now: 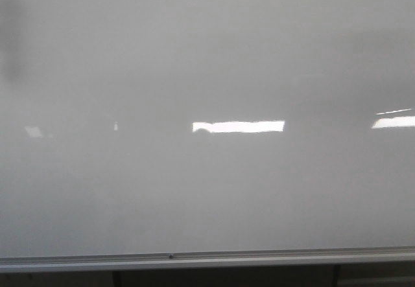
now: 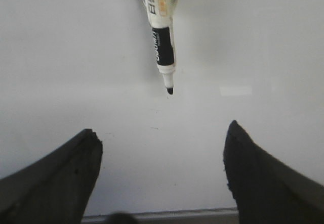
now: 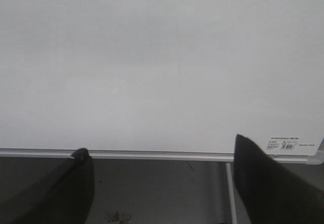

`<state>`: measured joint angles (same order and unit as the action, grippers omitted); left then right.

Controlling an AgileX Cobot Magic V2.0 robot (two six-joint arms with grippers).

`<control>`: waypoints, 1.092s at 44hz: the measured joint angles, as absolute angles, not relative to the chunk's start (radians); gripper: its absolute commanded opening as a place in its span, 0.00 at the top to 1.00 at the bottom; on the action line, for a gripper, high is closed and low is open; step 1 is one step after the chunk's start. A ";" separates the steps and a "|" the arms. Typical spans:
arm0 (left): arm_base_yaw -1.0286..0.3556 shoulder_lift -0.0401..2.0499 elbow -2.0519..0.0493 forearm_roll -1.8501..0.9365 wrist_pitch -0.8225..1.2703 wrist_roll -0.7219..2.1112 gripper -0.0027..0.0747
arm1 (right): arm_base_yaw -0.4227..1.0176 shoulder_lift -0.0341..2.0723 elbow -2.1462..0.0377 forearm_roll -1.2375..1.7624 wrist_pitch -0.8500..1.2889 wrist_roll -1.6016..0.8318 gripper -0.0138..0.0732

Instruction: Write number 1 on whiteboard

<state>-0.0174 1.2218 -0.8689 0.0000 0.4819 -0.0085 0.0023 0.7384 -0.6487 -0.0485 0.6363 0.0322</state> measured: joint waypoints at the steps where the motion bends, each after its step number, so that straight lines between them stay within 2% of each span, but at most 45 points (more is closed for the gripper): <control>1: -0.016 1.236 -0.875 0.000 0.475 -0.013 0.33 | 0.002 0.738 -0.649 -0.049 0.636 0.032 0.16; 23: -0.013 1.464 -0.920 -0.052 0.247 -0.027 0.33 | 0.002 0.738 -0.649 -0.049 0.635 0.032 0.16; 27: -0.013 1.482 -0.920 -0.054 0.209 -0.027 0.39 | 0.002 0.738 -0.649 -0.049 0.635 0.032 0.16; 35: -0.013 1.491 -0.922 -0.054 0.172 -0.029 0.59 | 0.002 0.738 -0.649 -0.049 0.635 0.032 0.16; 40: -0.013 1.491 -0.922 -0.054 0.168 -0.029 0.68 | 0.002 0.738 -0.649 -0.049 0.635 0.032 0.16; 48: -0.013 1.491 -0.922 -0.054 0.166 -0.029 0.70 | 0.002 0.738 -0.649 -0.049 0.635 0.032 0.16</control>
<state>-0.0133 1.4907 -0.9218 -0.0540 0.1663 -0.0291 0.0023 0.7384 -0.6487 -0.0485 0.6348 0.0322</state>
